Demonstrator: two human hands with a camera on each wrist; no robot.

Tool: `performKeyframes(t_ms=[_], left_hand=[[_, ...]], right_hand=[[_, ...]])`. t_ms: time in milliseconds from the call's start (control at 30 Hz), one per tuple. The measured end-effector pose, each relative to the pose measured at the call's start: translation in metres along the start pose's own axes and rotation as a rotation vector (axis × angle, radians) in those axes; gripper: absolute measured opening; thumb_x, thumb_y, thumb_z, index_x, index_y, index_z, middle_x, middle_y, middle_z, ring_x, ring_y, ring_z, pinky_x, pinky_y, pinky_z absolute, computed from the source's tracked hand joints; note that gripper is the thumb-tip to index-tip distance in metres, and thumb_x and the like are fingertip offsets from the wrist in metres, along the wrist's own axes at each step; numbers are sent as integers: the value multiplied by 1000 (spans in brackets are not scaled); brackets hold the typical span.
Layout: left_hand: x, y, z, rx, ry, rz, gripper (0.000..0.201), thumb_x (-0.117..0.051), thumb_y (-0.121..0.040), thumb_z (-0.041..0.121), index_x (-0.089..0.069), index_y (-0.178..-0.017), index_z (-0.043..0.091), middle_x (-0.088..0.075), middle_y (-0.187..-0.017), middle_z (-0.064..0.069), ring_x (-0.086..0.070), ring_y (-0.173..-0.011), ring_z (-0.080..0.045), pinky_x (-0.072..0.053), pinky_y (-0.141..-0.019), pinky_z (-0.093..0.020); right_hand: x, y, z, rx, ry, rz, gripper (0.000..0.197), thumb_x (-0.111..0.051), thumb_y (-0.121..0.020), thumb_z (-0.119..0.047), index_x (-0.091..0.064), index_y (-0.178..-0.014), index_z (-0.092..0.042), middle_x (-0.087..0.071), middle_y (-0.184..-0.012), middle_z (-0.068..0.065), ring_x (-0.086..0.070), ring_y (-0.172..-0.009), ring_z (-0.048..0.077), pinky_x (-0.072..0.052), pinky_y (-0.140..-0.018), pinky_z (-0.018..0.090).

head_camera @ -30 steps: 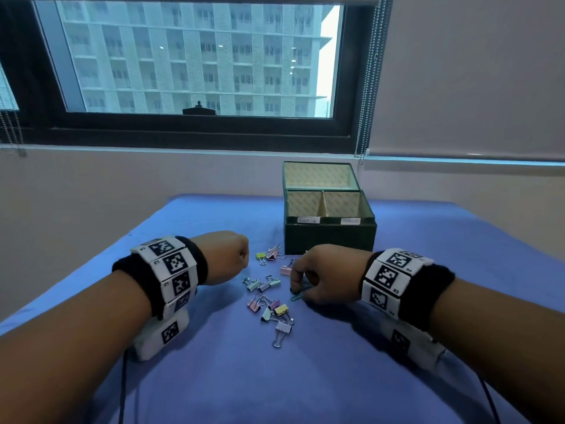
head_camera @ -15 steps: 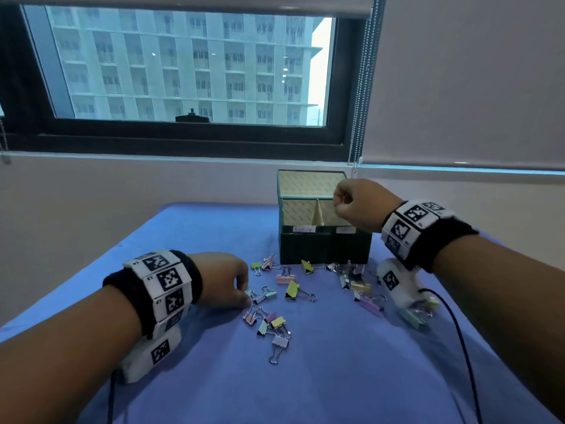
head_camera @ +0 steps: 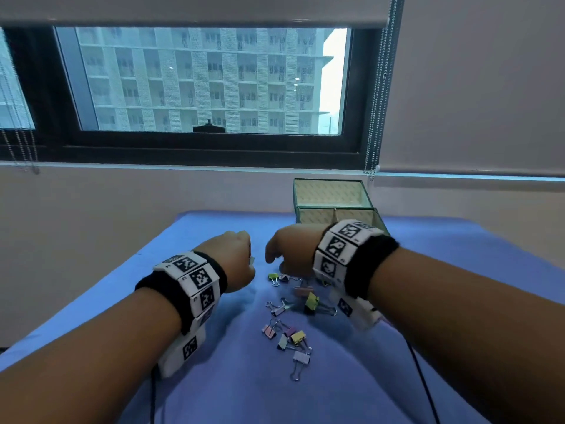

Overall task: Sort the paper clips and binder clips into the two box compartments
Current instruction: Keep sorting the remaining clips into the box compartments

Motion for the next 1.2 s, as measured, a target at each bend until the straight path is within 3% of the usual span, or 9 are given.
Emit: performKeyframes(t_ms=[100,267,400,467,600,700,833,933,1200], left_hand=[[-10,-3,-10,75,-67,-86,30,-49,-93,37,-48,-113,15,-58,-111,-7,-59,-89,-24,-51,-79,-37],[-11,-6,-15,126,-60,-72,23,-49,-95,27,-47,-110,11,-56,-102,-8,-56,-79,-25,-43,-64,-35],[-12,-6,-17,133,-50,-61,23,-49,-95,29,-45,-108,11,-55,-100,-8,-55,-79,-25,-41,-64,-34],[-13,-7,-17,139,-45,-61,25,-50,-95,31,-46,-110,12,-56,-105,-8,-56,-83,-26,-42,-66,-35],[-16,-9,-17,113,-42,-66,32,-51,-95,37,-46,-112,11,-57,-112,-11,-60,-96,-31,-47,-74,-36],[-14,-8,-14,86,-29,-65,33,-49,-96,38,-45,-114,11,-57,-114,-11,-60,-97,-30,-50,-82,-39],[-10,-5,-8,38,10,-44,30,-47,-97,38,-47,-114,14,-54,-116,-9,-58,-97,-29,-49,-85,-39],[-6,-3,-2,-33,105,-64,24,-51,-94,42,-49,-109,23,-52,-118,-3,-57,-95,-24,-47,-87,-37],[45,-30,49,-183,341,93,23,-65,-88,39,-59,-105,25,-48,-82,11,-53,-96,-18,-35,-77,-28]], right_hand=[[-16,-15,-8,16,130,-149,45,-56,-89,-12,-55,-134,-17,-56,-134,5,-57,-117,27,-50,-92,33],[-26,-22,-16,5,59,-192,32,-65,-83,-14,-66,-115,-18,-65,-109,0,-64,-98,24,-42,-56,21],[-18,-14,-14,14,-32,-156,18,-68,-80,-16,-70,-97,-21,-56,-60,-9,-54,-49,4,-43,-45,17],[-4,-12,-6,-6,-109,-85,10,-68,-79,-15,-71,-88,-19,-58,-58,-8,-52,-37,-2,-41,-37,10],[41,-7,37,-153,-336,85,7,-67,-80,-15,-72,-84,-16,-74,-78,6,-71,-59,20,-56,-53,22],[69,0,72,-253,-243,217,14,-68,-81,-18,-73,-95,-20,-72,-90,-1,-60,-55,9,-48,-49,17],[65,10,103,-297,-213,215,42,-60,-86,-9,-65,-121,-32,-65,-119,-10,-63,-102,13,-52,-86,27],[54,42,119,-289,-275,275,49,-47,-85,0,-67,-112,-35,-68,-110,-12,-64,-98,10,-53,-88,30],[-33,170,170,-467,-159,-162,32,-58,-92,-23,-61,-122,-33,-64,-115,-8,-61,-101,14,-49,-90,30]])
Point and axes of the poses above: each hand's wrist, its own y-axis away from the middle knuckle, its own x-axis out of the back of the hand, z = x × y, the point moved 7 cm from there along -y, towards the middle knuckle
